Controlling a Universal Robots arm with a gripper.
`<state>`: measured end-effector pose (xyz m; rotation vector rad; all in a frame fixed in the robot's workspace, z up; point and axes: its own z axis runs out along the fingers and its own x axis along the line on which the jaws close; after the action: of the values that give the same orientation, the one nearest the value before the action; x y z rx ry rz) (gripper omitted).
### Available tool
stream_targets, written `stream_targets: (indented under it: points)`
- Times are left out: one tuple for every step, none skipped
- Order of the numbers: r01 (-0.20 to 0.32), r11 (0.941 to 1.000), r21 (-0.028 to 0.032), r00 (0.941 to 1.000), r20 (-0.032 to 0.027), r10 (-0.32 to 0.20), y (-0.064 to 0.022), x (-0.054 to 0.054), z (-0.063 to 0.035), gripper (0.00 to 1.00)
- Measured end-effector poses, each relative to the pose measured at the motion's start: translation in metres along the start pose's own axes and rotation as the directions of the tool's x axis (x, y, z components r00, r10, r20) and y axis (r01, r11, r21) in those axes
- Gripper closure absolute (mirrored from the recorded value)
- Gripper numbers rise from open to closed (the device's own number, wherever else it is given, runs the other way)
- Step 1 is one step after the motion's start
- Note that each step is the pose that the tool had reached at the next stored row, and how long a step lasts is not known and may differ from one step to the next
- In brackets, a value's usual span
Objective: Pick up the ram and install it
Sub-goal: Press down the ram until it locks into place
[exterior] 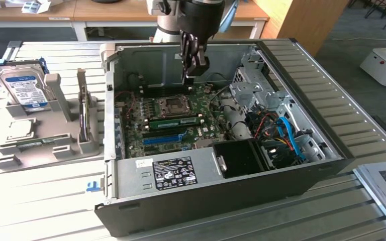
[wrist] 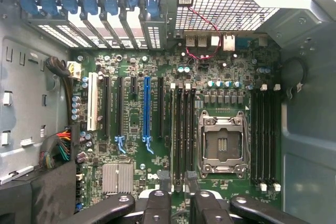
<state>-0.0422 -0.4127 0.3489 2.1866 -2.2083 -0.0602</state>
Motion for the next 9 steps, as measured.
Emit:
stream_targets:
  points:
    - [0.000,1.0000,0.0000,1.0000,0.0000,0.000,0.0000,0.0000,0.0000,0.83]
    - [0.000,1.0000,0.0000,1.0000,0.0000,0.000,0.0000,0.0000,0.0000,0.83]
    - [0.000,1.0000,0.0000,1.0000,0.0000,0.000,0.0000,0.0000,0.0000,0.89]
    - [0.000,1.0000,-0.0001,1.0000,0.0000,0.000,0.0000,0.0000,0.0000,0.90]
    - [0.000,1.0000,0.0000,1.0000,0.0000,0.000,0.0000,0.0000,0.0000,0.90]
    - [0.000,1.0000,0.0000,1.0000,0.0000,0.000,0.0000,0.0000,0.0000,0.90]
    - [0.000,1.0000,0.0000,1.0000,0.0000,0.000,0.0000,0.0000,0.0000,0.90]
    - [0.000,1.0000,0.0000,1.0000,0.0000,0.000,0.0000,0.0000,0.0000,0.90]
    - [0.000,1.0000,0.0000,1.0000,0.0000,0.000,0.0000,0.0000,0.0000,0.90]
